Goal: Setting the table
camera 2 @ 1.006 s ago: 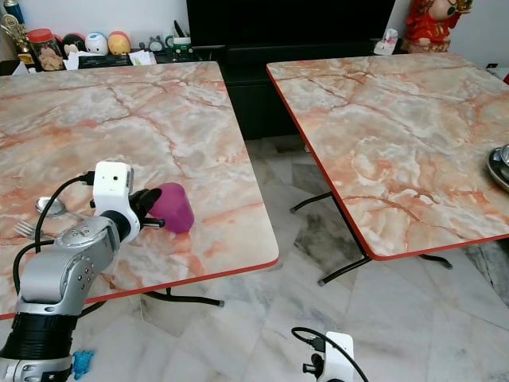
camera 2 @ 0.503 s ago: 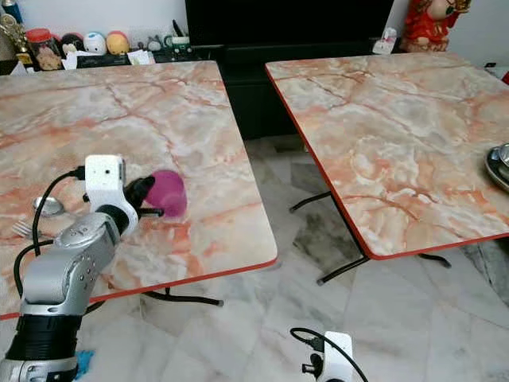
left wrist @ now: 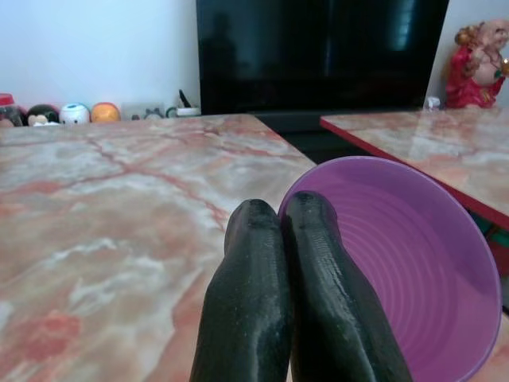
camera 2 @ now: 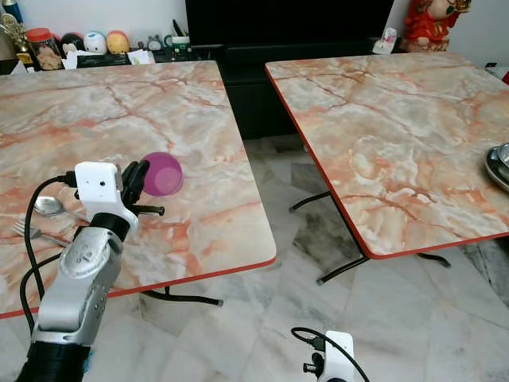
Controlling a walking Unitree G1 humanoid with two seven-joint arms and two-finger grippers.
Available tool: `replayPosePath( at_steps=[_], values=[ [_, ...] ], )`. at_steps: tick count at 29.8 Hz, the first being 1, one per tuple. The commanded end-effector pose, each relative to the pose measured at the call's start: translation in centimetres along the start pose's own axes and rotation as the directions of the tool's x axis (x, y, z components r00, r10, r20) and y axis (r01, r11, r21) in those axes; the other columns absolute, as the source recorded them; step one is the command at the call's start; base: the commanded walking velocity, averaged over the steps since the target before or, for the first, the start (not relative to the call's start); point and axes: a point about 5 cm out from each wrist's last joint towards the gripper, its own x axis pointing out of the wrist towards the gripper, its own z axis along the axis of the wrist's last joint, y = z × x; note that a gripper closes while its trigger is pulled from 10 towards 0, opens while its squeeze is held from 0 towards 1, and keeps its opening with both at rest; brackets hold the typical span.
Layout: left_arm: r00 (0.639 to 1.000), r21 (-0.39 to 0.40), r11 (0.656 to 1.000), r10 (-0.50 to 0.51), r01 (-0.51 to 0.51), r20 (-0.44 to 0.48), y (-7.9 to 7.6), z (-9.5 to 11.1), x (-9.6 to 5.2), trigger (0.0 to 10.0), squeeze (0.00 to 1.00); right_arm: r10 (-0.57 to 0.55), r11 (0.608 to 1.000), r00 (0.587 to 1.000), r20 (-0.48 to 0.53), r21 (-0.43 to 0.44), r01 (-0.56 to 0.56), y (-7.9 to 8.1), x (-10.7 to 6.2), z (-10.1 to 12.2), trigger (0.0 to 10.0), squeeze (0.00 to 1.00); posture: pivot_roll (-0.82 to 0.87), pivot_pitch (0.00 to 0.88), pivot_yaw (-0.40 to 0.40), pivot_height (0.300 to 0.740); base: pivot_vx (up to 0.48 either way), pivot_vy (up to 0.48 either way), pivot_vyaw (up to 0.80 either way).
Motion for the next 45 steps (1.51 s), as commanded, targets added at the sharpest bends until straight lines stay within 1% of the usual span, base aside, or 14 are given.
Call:
replayPosePath(
  at_steps=[1, 12, 19, 28, 31, 32, 34, 36, 41, 42, 44, 45],
  values=[
    [1.000, 0.020, 1.000, 0.009, -0.009, 0.007, 0.1, -0.2, -0.1, 10.0, 0.00, -0.009, 1.000, 1.000, -0.005, 0.009, 0.009, -0.2, -0.1, -0.2, 10.0, 0.00, 0.06, 0.000, -0.017, 0.736, 0.000, -0.420, 0.00],
    [0.998, 0.015, 1.000, 0.008, -0.009, 0.063, -0.1, 0.0, 0.4, 10.0, 0.00, -0.008, 1.000, 1.000, -0.007, 0.010, 0.008, -0.2, -0.1, -0.4, 10.0, 0.00, 0.06, 0.000, -0.014, 0.736, 0.000, -0.428, 0.00],
    [0.996, 0.015, 1.000, 0.017, -0.018, 0.086, 0.1, 0.3, 0.8, 10.0, 0.00, -0.004, 1.000, 1.000, -0.010, 0.007, 0.004, -0.1, -0.1, -0.4, 10.0, 0.00, 0.06, 0.000, -0.012, 0.736, 0.000, -0.418, 0.00],
    [0.996, 0.016, 1.000, 0.019, -0.021, 0.089, 0.2, 0.3, 1.0, 10.0, 0.00, -0.005, 1.000, 1.000, -0.012, 0.009, 0.005, -0.1, -0.1, -0.4, 10.0, 0.00, 0.05, 0.000, -0.010, 0.736, 0.000, -0.417, 0.00],
    [0.996, 0.015, 1.000, 0.023, -0.025, 0.090, 0.3, 0.3, 1.1, 10.0, 0.00, -0.003, 1.000, 1.000, -0.006, -0.019, 0.003, -0.1, -0.1, -0.3, 10.0, 0.00, 0.06, 0.000, -0.011, 0.736, 0.000, -0.406, 0.00],
    [0.996, 0.014, 1.000, 0.024, -0.025, 0.091, 0.3, 0.3, 1.1, 10.0, 0.00, -0.002, 1.000, 1.000, -0.002, -0.016, 0.002, -0.1, -0.1, -0.3, 10.0, 0.00, 0.06, 0.000, -0.011, 0.736, 0.000, -0.394, 0.00],
    [0.996, 0.015, 1.000, 0.024, -0.026, 0.092, 0.2, 0.3, 1.2, 10.0, 0.00, 0.011, 1.000, 1.000, 0.004, -0.028, -0.010, -0.1, -0.1, -0.2, 10.0, 0.00, 0.05, 0.000, -0.011, 0.736, 0.000, -0.396, 0.80],
    [0.995, 0.015, 1.000, 0.023, -0.025, 0.092, 0.2, 0.3, 1.2, 10.0, 0.00, 0.007, 1.000, 1.000, 0.004, -0.023, -0.007, -0.1, -0.1, -0.2, 10.0, 0.00, 0.05, 0.000, -0.011, 0.736, 0.000, -0.394, 0.80],
    [0.996, 0.019, 1.000, 0.014, -0.015, 0.085, 0.1, 0.2, 1.3, 10.0, 0.00, 0.007, 1.000, 1.000, 0.006, -0.016, -0.007, -0.1, -0.1, -0.1, 10.0, 0.00, 0.05, 0.000, -0.013, 0.736, 0.000, -0.390, 0.00],
    [0.996, 0.020, 1.000, 0.014, -0.016, 0.088, 0.2, 0.3, 1.3, 10.0, 0.00, -0.001, 1.000, 1.000, 0.014, 0.002, 0.000, -0.1, -0.1, -0.1, 10.0, 0.00, 0.05, 0.000, -0.013, 0.736, 0.000, -0.390, 0.00],
    [0.996, 0.019, 1.000, 0.021, -0.022, 0.088, 0.3, 0.2, 1.2, 10.0, 0.00, -0.002, 1.000, 1.000, 0.015, 0.004, 0.002, -0.1, -0.1, -0.1, 10.0, 0.00, 0.05, 0.000, -0.014, 0.736, 0.000, -0.390, 0.00],
    [0.996, 0.019, 1.000, 0.022, -0.024, 0.081, 0.3, 0.1, 1.2, 10.0, 0.00, 0.003, 1.000, 1.000, 0.010, -0.009, -0.003, -0.1, -0.1, -0.1, 10.0, 0.00, 0.06, 0.000, -0.016, 0.736, 0.000, -0.386, 0.00]
  ],
)
